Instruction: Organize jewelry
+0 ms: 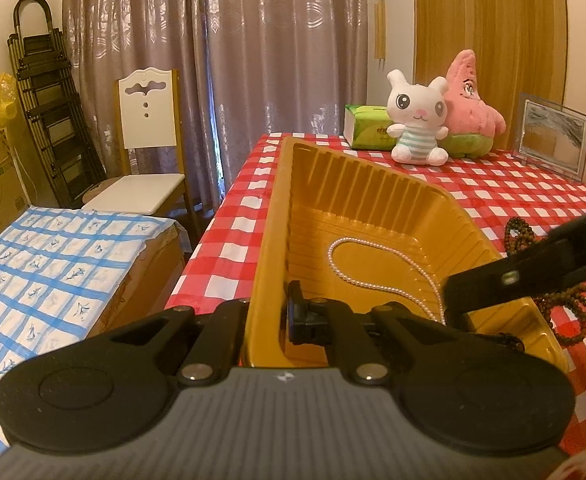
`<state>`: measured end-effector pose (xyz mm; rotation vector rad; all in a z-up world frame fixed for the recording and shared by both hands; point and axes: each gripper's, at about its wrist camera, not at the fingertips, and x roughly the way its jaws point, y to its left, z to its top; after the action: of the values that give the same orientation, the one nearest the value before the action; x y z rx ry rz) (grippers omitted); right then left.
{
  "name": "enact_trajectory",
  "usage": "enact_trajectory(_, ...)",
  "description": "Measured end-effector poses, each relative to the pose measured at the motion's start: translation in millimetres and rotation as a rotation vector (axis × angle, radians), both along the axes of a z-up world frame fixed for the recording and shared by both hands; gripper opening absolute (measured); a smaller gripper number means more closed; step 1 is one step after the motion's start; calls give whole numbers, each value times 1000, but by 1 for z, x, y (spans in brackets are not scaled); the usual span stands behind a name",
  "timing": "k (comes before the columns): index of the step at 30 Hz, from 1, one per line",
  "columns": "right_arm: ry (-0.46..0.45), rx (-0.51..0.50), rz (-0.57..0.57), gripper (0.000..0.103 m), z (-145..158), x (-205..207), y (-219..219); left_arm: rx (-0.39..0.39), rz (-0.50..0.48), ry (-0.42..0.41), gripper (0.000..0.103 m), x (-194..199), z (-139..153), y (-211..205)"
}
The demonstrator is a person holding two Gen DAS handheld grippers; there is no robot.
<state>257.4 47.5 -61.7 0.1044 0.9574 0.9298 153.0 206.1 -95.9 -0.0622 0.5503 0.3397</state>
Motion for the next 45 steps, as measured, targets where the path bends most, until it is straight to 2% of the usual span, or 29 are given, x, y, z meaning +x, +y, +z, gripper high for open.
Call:
enact_trajectory(8, -49, -50, -88, 60, 3, -4, -66, 5, 8, 4, 4, 0, -1, -1)
enact_trajectory(16, -35, -150, -233, 60, -9, 4, -146, 13, 17, 13, 4, 0, -2, -4)
enact_trajectory(21, -52, -206, -290, 60, -17, 8, -176, 17, 27, 18, 5, 1, -2, -5)
enact_trajectory(23, -65, -214, -295, 54, -19, 10, -181, 20, 30, 19, 5, 1, -2, -6)
enact_trajectory(26, -86, -223, -264, 40, -22, 14, -177, 23, 36, 20, 5, 2, -2, -7)
enact_trajectory(30, -104, -219, -216, 32, -28, 19, -162, 26, 42, 17, 5, 3, -2, -8)
enact_trajectory(34, -120, -221, -168, 17, -35, 29, -139, 25, 50, 18, 6, 5, -3, -7)
enact_trajectory(37, -126, -215, -150, 14, -39, 39, -123, 25, 51, 18, 7, 6, -4, -6)
enact_trajectory(45, -166, -249, -131, 14, -52, 61, -94, 17, 48, 18, 8, 10, -4, -3)
